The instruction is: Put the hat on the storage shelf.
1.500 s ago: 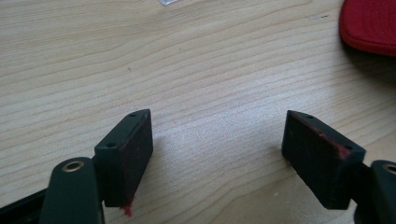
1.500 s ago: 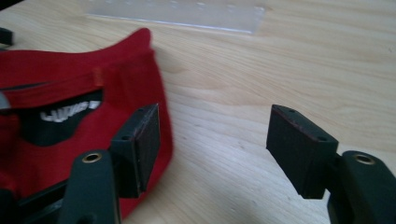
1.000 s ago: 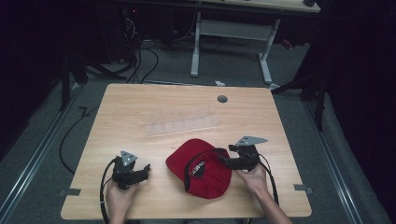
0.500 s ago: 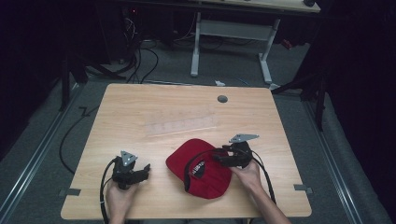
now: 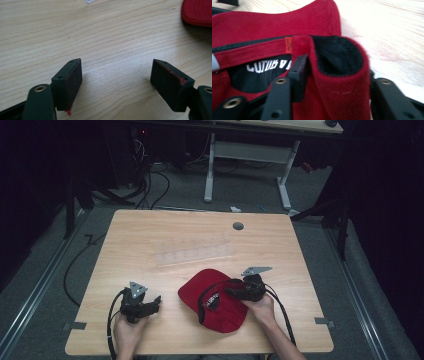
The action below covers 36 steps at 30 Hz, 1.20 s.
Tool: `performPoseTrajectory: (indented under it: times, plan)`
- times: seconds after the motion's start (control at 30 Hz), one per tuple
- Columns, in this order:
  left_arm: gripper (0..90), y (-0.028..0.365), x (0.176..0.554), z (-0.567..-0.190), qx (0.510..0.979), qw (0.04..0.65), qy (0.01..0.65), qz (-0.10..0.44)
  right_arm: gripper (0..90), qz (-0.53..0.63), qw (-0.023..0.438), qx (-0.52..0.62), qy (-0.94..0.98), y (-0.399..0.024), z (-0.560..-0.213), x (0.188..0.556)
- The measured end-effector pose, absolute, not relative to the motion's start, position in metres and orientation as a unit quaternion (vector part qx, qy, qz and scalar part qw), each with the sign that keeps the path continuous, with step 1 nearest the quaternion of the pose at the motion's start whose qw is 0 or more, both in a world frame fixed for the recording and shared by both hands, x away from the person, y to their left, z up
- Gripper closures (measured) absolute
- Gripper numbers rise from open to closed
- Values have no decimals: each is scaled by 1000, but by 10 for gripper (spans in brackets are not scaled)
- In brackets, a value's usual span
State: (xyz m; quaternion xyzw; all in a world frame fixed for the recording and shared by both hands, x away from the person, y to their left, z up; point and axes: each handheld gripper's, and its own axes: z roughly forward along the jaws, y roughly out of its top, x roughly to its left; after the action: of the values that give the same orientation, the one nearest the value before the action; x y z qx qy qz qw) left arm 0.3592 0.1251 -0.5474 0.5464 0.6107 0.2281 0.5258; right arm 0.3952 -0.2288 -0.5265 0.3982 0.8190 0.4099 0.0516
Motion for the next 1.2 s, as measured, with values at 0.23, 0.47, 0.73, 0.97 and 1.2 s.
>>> performPoseTrajectory:
  times: [0.23,0.47,0.73,0.97,1.2]
  plan:
    - [256,125,360,-547,547,526,610,226,798,423,34,383,821,-235,-529,391]
    - [246,123,359,-547,552,526,607,225,844,422,32,376,824,-238,-518,384]
    - [237,118,355,-543,566,520,601,219,850,437,26,387,812,-245,-495,377]
    - [212,110,346,-529,568,549,572,219,851,450,32,387,804,-251,-477,374]
    - [217,87,337,-528,591,560,540,214,851,462,40,380,800,-253,-457,372]
